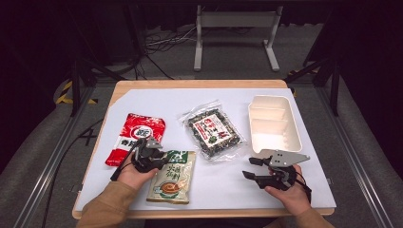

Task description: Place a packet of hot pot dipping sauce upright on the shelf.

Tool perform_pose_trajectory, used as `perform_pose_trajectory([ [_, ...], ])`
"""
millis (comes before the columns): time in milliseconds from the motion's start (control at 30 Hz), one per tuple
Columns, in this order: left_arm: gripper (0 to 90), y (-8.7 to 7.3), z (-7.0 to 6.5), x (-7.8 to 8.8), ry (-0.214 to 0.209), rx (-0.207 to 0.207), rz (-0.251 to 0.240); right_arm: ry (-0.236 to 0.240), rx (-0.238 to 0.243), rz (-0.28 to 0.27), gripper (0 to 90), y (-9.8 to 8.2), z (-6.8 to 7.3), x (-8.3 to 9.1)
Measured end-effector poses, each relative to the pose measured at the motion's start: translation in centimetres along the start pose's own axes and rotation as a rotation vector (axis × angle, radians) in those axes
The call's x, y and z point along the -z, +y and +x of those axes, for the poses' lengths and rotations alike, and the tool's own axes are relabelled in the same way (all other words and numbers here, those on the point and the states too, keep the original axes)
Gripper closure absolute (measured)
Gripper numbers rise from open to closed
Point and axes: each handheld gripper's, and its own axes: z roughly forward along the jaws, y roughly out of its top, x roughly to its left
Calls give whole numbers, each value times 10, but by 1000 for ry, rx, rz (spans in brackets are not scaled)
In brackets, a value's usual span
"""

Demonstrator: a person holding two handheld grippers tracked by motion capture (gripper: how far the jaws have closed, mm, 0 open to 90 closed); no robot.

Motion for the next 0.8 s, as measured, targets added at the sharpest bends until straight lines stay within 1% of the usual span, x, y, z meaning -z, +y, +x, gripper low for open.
perform_pose_trajectory([
  [100,729,0,0,1,-17,10,5,2,-2,0,442,0,0,0],
  [200,818,1,0,2,-49,23,9,3,-2,1,442,0,0,0],
  [233,833,1,0,1,-55,24,9,4,-2,1,442,0,0,0],
  [367,853,2,-1,2,-64,16,11,4,-2,3,442,0,0,0],
  [467,860,2,0,4,-79,19,1,7,-4,4,458,1,0,1],
  [533,862,2,-1,8,-78,2,-15,17,-8,8,485,1,0,1],
  [567,863,2,-1,8,-78,2,-15,17,-8,8,485,1,0,1],
  [600,863,3,-2,12,-87,2,-19,31,-13,10,498,2,1,2],
  [633,864,4,-2,14,-87,0,-28,37,-12,17,513,2,1,2],
  [700,865,6,-4,19,-85,-7,-32,39,-11,27,525,2,1,2],
  [733,865,7,-5,22,-78,-24,-29,38,-15,30,527,3,2,1],
  [800,865,8,-6,29,-84,-25,-44,35,-12,34,535,4,3,1],
])
